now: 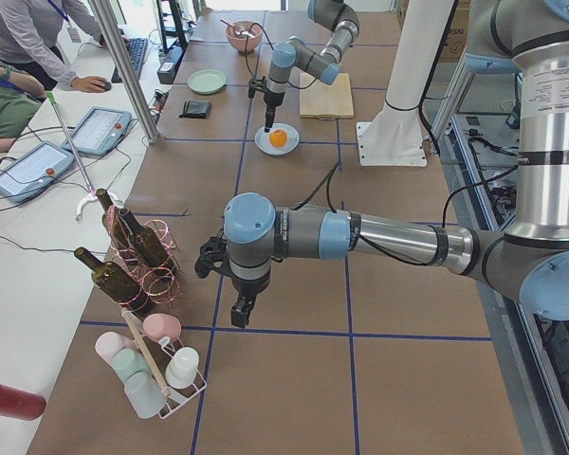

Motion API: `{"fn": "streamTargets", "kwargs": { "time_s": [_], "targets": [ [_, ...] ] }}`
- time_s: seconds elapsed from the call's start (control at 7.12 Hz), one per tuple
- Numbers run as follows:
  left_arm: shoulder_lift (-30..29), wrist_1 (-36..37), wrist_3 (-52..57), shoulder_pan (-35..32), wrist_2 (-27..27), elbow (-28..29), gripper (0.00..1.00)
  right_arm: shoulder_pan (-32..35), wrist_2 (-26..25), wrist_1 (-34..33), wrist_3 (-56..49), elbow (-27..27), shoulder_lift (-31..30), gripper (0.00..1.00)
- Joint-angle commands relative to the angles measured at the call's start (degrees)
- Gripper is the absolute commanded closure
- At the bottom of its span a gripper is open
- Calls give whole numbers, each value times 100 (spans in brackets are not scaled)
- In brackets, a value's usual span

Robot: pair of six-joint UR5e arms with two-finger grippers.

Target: Pick orange to plate

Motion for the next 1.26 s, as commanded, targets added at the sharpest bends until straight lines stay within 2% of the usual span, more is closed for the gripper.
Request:
{"fn": "streamTargets", "kwargs": {
  "time_s": [0.0,0.14,0.28,0.42,0.7,0.84,1.12],
  "targets": [
    [74,17,12,0,19,75,0,1301,1330,-564,-1472,524,-208,0],
    [135,-9,29,0,19,188,0,2091,2084,-846,-2507,560,-400,0],
    [136,17,-49,0,1,189,0,2769,2570,-901,-3814,787,-1055,0],
    [136,17,-224,0,-243,250,0,3341,2775,-936,-4958,868,-1575,0],
    [136,-9,-700,0,-412,189,0,4353,2830,-1479,-6895,886,-2306,0],
    [136,-26,-665,0,-412,189,0,4723,2821,-1490,-7234,912,-2727,0],
    [136,-44,-656,0,-421,111,0,5139,2787,-1316,-7395,1473,-4418,0]
  ]
}}
